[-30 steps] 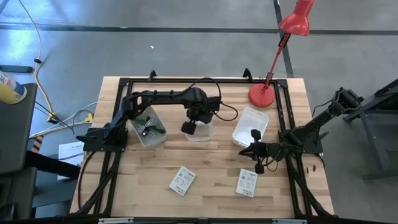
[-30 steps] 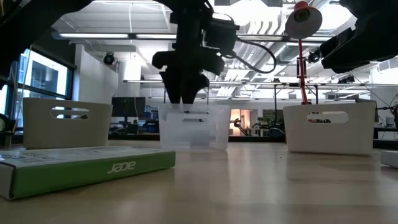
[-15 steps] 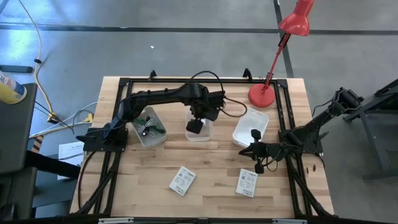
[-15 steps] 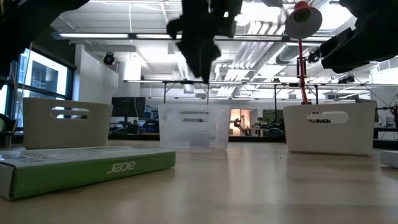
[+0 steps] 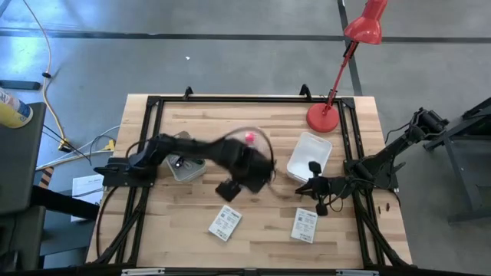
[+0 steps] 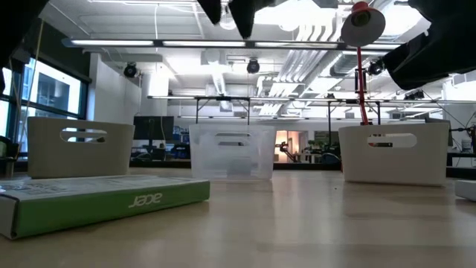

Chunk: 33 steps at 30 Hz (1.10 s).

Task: Pick and place items into bin
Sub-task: Put the right card reader box into the white bin

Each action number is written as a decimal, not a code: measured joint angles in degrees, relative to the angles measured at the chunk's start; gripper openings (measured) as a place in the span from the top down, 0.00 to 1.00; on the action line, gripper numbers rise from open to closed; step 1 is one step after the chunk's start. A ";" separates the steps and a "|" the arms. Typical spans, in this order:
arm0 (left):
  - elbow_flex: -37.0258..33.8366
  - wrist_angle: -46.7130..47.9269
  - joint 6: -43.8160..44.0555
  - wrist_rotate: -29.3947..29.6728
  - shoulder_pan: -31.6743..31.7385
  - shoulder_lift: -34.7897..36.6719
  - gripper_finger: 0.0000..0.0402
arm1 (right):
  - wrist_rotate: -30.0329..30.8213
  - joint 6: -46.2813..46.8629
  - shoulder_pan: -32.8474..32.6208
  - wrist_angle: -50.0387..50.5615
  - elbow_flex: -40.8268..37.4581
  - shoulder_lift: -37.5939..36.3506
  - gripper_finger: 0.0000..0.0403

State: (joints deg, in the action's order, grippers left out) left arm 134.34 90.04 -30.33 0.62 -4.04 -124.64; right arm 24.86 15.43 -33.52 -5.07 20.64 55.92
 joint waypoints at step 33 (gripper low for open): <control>-16.40 -23.17 0.14 21.21 -17.93 -0.49 0.42 | 5.51 21.16 -22.14 -0.29 0.00 0.01 0.97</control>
State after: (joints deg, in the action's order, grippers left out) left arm 117.94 66.88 -30.20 21.83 -21.97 -125.13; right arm 30.37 36.60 -55.66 -5.36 20.64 55.93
